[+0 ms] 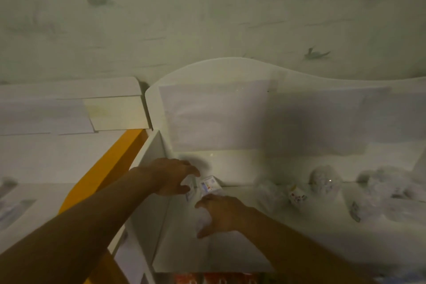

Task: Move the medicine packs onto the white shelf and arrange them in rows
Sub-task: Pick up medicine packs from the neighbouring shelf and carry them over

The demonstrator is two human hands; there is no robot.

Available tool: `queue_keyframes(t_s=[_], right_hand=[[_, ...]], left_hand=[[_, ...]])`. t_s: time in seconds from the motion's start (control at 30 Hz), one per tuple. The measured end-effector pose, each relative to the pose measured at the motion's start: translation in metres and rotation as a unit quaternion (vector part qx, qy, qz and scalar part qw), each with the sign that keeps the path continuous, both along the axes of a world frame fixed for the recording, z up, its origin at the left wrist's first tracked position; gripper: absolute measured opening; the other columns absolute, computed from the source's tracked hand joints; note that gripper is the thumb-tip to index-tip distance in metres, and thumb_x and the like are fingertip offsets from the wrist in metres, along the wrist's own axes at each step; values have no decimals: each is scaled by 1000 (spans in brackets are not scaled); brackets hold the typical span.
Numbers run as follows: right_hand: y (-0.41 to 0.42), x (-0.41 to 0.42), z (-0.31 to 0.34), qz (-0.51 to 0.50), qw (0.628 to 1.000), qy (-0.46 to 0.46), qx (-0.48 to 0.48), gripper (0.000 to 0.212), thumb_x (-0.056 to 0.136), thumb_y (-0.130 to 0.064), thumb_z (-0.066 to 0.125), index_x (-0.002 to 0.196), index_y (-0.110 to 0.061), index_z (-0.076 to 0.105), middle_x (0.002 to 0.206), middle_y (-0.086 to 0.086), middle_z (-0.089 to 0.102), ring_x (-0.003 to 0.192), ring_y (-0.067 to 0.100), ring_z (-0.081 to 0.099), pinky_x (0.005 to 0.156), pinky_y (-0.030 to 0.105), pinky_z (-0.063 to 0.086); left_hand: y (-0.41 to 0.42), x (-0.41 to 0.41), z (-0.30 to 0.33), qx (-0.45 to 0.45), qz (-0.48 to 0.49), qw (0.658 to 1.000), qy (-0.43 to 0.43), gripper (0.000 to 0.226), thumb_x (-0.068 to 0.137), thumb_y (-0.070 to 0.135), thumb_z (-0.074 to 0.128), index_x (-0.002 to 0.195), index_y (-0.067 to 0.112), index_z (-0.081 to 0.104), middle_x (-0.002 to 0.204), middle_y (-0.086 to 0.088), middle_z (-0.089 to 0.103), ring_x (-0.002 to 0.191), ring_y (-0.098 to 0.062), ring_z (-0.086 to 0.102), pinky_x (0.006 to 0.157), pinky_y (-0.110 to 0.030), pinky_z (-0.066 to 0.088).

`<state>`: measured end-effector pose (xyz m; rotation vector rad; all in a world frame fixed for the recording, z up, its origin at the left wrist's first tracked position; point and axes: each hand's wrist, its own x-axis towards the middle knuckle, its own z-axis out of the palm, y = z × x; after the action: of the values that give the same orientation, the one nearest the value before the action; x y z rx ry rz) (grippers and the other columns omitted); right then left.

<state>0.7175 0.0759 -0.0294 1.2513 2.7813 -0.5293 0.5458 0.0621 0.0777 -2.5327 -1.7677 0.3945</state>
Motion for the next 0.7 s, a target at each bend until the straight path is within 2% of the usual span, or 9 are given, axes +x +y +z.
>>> queue_keyframes(t_s=[0.1,0.23,0.33,0.47,0.7], right_hand=[[6,16,33,-13,999,-4,34,61,85,-57,61,137,-27,49,140,1,52,125,23,51,101,38,44],[22,42,83,-42,996,-13,83,48,90,-51,57,133,-29,52,133,-4,57,123,18,50,99,34,42],[35,54,120,-59,992,-12,113,46,90,-50,57,131,-31,52,132,-6,57,124,17,49,102,35,42],[46,56,158,-58,986,14,157,45,92,-46,56,133,-28,51,140,0,50,129,20,45,107,39,39],[26,3,188,-43,976,112,179,43,91,-38,60,132,-26,55,138,0,53,126,19,48,107,33,37]], left_hand=[[3,4,16,-1,-2,1000,-22,54,92,42,55,142,34,36,148,7,40,132,-15,43,107,-30,36],[4,12,41,13,-13,999,-40,53,92,39,56,142,32,38,148,6,41,132,-15,41,109,-29,33],[0,21,57,22,-22,999,-26,51,92,40,56,141,34,40,145,6,43,130,-15,44,108,-29,35],[-12,17,81,49,-20,998,-22,50,92,42,54,140,36,40,144,8,43,130,-14,44,107,-30,35],[-53,-69,99,115,39,993,-10,52,92,41,55,141,34,37,146,5,43,129,-19,46,103,-35,42]])
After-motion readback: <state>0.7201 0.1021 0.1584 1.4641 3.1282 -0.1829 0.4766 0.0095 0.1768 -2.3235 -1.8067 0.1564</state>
